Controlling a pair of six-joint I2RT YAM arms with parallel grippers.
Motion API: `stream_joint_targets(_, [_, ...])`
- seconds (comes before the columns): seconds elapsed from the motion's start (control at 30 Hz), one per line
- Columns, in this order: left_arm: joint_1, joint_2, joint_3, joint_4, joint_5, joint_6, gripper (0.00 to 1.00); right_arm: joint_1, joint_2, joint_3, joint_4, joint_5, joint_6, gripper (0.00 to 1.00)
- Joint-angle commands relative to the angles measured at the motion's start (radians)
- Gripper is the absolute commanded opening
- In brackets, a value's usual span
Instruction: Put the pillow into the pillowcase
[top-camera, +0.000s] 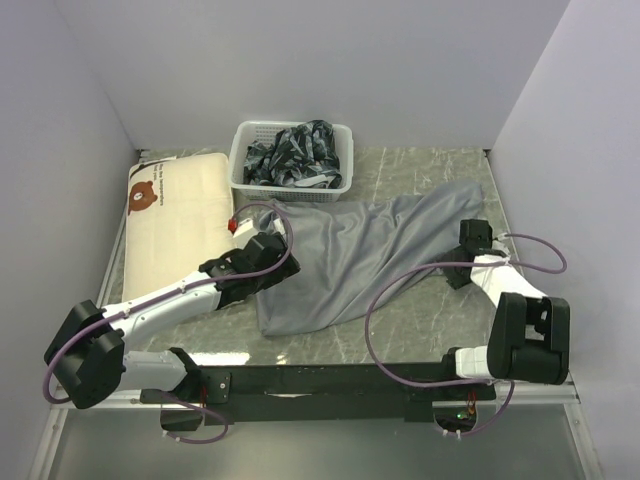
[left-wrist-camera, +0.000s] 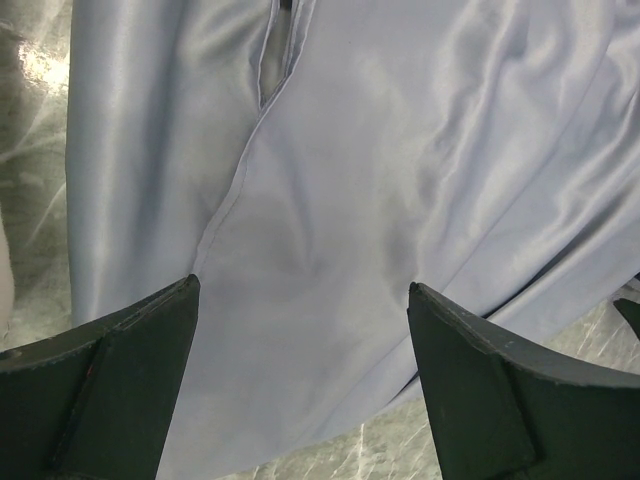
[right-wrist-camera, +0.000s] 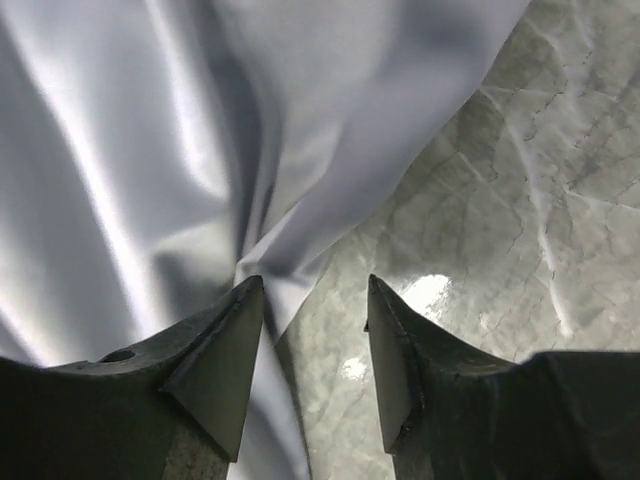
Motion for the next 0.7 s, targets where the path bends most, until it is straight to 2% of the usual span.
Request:
stream_joint_targets(0.0, [0.004,-0.025,0.016,0.005,-0.014,0.005,0.9,-0.006,-0.058,0.022,-0.004,0.025,-0.015,0.54])
stream_joint_targets(0.33, [0.005,-0.025,0.015,0.011,-0.01,0.008,0.9,-0.029,0.14,0.134,0.002,0.036,-0.033,0.55])
stream_joint_targets(0.47, [0.005,-0.013,0.024,0.01,-0.013,0.017,0.9,-0.046,0.143,0.139,0.003,0.057,-0.029,0.51])
stream_joint_targets(0.5, [0.005,-0.007,0.024,0.011,-0.013,0.015,0.9,-0.061,0.14,0.134,0.0,0.057,-0.036,0.44])
stream_joint_targets(0.53, [0.005,-0.005,0.024,0.016,-0.01,0.018,0.9,-0.072,0.137,0.131,-0.007,0.053,-0.042,0.22])
stream_joint_targets(0.6, [0.007,0.01,0.024,0.029,-0.004,0.018,0.89,-0.127,0.126,0.121,-0.024,0.034,-0.062,0.0])
stream_joint_targets(0.67, [0.007,0.025,0.027,0.043,0.012,0.017,0.89,-0.173,0.083,0.104,-0.043,-0.013,-0.078,0.0])
